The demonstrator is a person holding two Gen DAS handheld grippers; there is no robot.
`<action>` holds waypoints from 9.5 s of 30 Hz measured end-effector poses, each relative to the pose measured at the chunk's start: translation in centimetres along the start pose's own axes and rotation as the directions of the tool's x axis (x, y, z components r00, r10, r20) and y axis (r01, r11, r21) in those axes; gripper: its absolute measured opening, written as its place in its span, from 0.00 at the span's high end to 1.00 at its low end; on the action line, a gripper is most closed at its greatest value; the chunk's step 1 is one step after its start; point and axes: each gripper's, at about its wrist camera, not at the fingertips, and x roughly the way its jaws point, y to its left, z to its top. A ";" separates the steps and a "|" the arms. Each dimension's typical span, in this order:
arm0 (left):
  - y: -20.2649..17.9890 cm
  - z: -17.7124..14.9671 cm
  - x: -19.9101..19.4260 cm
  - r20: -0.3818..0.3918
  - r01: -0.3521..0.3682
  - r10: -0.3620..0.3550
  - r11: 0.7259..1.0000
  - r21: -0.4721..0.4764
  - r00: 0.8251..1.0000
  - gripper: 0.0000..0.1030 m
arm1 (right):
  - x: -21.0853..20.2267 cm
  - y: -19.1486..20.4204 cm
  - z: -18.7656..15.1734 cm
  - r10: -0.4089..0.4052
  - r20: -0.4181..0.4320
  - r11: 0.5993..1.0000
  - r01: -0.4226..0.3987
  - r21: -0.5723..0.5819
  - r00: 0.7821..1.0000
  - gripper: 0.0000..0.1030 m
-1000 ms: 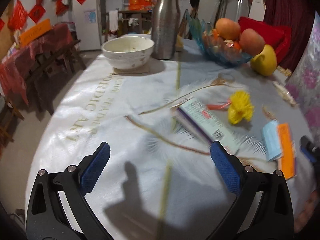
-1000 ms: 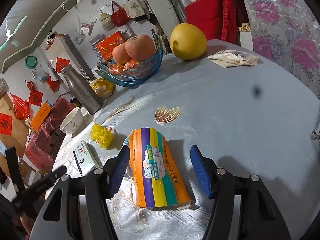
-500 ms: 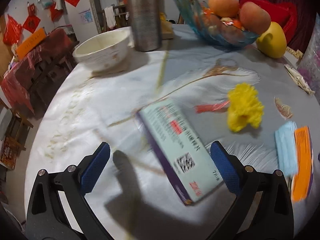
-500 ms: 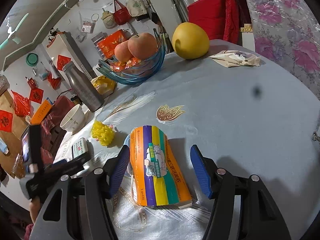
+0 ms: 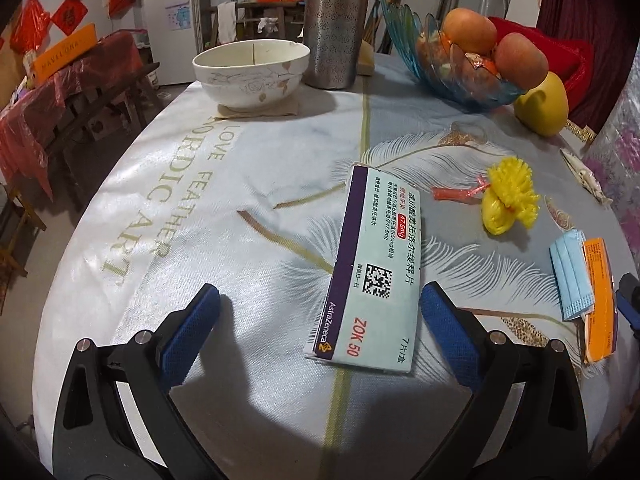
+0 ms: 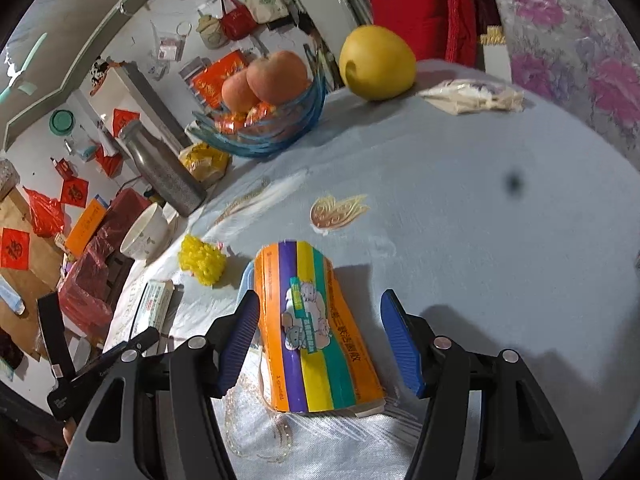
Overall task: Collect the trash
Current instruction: 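Close the right gripper around the striped paper tube while the left gripper approaches the white medicine box, then grasp the white medicine box with the left gripper while the right gripper lifts the tube, then carry the box to the wastebasket and open the left gripper while the right gripper carries the tube, then lower the striped paper tube into the wastebasket and open the right gripper, then move both grippers back over the table toward the flower and mask, then grasp the yellow mesh flower with the left gripper while the right gripper approaches the blue mask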
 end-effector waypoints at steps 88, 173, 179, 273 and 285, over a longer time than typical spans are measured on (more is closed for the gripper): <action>14.3 -8.7 -24.9 0.328 -0.047 0.051 0.999 -0.019 0.943 0.57 | -12.7 14.6 -7.0 0.442 0.198 0.858 -0.348 -0.378 0.875 0.65; 39.1 -27.3 -25.9 0.059 -0.381 0.436 0.837 -0.392 0.898 0.07 | -6.1 44.3 -28.2 0.408 -0.442 0.480 -0.600 -0.641 0.799 0.38; 37.0 -26.0 -26.3 0.091 -0.373 0.429 0.857 -0.355 0.898 0.07 | -7.2 41.5 -25.1 0.438 -0.370 0.531 -0.568 -0.628 0.819 0.35; -12.1 6.6 5.7 -0.006 0.176 -0.185 0.927 0.332 0.983 0.59 | 0.2 1.1 -1.0 -0.063 0.008 0.986 0.063 -0.157 0.998 0.06; -8.2 4.2 0.6 0.181 0.058 -0.109 0.962 0.266 0.977 0.61 | 0.2 0.7 -0.8 -0.064 0.013 0.986 0.065 -0.151 0.998 0.06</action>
